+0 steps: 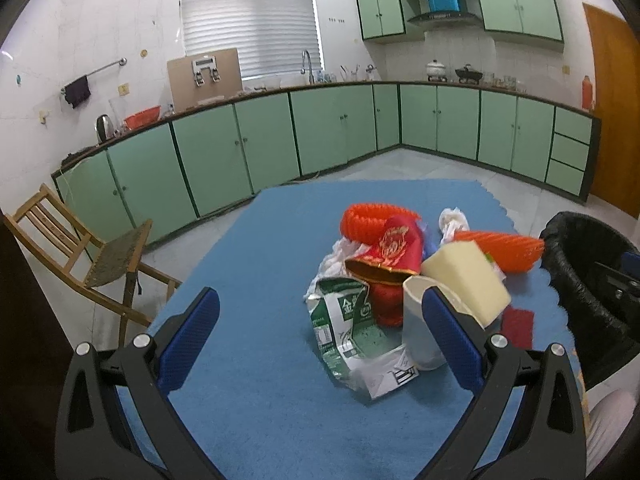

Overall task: Collect trash
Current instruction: 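Move both tools toward the pile and close the left tool on the white paper cup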

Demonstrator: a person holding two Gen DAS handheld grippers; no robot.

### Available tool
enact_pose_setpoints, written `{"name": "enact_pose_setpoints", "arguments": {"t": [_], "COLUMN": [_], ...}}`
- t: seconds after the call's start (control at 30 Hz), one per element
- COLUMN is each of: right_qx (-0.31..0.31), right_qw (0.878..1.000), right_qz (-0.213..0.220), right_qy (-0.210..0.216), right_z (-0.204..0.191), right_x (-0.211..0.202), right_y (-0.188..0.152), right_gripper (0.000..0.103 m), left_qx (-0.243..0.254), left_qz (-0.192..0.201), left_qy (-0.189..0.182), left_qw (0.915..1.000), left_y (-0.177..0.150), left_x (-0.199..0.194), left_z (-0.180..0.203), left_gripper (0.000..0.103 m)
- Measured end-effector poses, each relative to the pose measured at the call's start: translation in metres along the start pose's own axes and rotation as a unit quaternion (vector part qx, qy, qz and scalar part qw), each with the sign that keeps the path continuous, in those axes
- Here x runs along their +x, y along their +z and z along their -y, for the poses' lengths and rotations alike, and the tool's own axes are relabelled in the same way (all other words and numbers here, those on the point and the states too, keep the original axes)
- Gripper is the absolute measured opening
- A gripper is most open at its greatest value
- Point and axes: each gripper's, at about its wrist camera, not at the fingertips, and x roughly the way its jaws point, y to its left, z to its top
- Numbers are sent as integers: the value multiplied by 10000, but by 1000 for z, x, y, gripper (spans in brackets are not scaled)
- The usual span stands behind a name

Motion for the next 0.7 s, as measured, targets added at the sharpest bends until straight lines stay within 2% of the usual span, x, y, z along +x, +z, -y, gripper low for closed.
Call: {"name": "enact_pose_setpoints", "arguments": {"t": [0.13, 0.27, 0.47, 0.7], "right_qx": [-138, -276, -199, -8], "right_qw": [9997, 9994, 9987, 9974], "right_qz": [-136, -199, -306, -334], "right_qy": [179, 44, -342, -638], "right_z": [-14, -21, 3, 35], "right_x": [18, 24, 25, 18], "right_y": [-1, -7, -16, -28], "right_gripper": [89, 88, 88, 88], "left_qx": [-35, -122, -90, 8], "left_qz": [-148, -228, -201, -104], "left_qy": [-46, -225, -654, -699], "left_qw": [9999, 9994, 9976, 9975], "left_y": [-5, -8, -18, -23], "left_x": [12, 17, 13, 14], "left_z": [-3, 1, 32, 62], "left_gripper": [98, 98, 98, 98]}}
